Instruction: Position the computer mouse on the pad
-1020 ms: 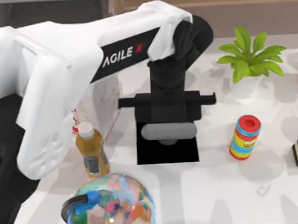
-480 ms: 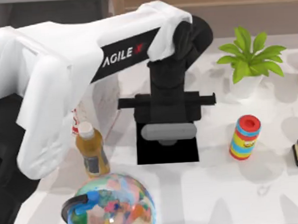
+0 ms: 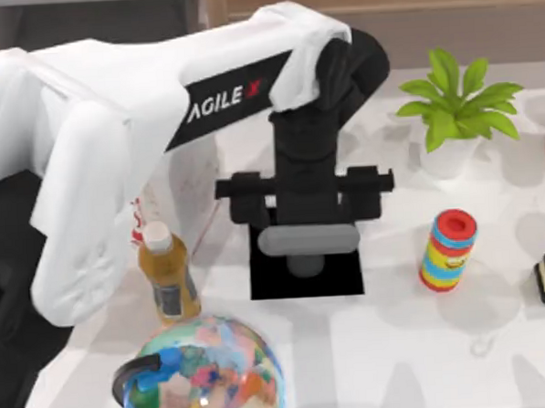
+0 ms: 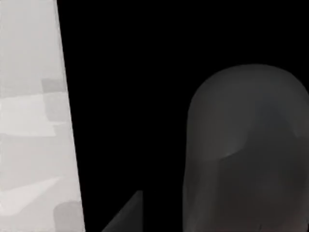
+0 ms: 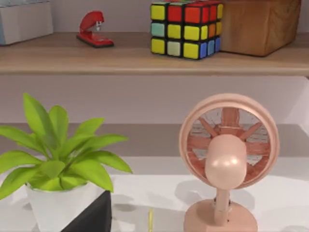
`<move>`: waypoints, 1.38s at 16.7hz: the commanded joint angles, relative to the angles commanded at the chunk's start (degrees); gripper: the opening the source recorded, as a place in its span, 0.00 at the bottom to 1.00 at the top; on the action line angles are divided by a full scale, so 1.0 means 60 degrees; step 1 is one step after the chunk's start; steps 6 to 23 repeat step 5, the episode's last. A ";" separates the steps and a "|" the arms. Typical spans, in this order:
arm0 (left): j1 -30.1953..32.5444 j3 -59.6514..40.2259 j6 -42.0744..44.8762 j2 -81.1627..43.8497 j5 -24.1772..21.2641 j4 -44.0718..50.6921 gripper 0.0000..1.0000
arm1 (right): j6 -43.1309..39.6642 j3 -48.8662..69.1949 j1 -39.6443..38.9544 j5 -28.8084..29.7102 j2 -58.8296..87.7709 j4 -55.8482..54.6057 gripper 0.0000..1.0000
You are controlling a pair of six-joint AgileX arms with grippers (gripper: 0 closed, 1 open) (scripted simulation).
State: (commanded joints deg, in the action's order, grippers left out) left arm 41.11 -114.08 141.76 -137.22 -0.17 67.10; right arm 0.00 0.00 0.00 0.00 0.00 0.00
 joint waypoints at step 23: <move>0.0000 0.0000 0.0000 0.0000 0.0000 0.0000 1.00 | 0.0000 0.0000 0.0000 0.0000 0.0000 0.0000 1.00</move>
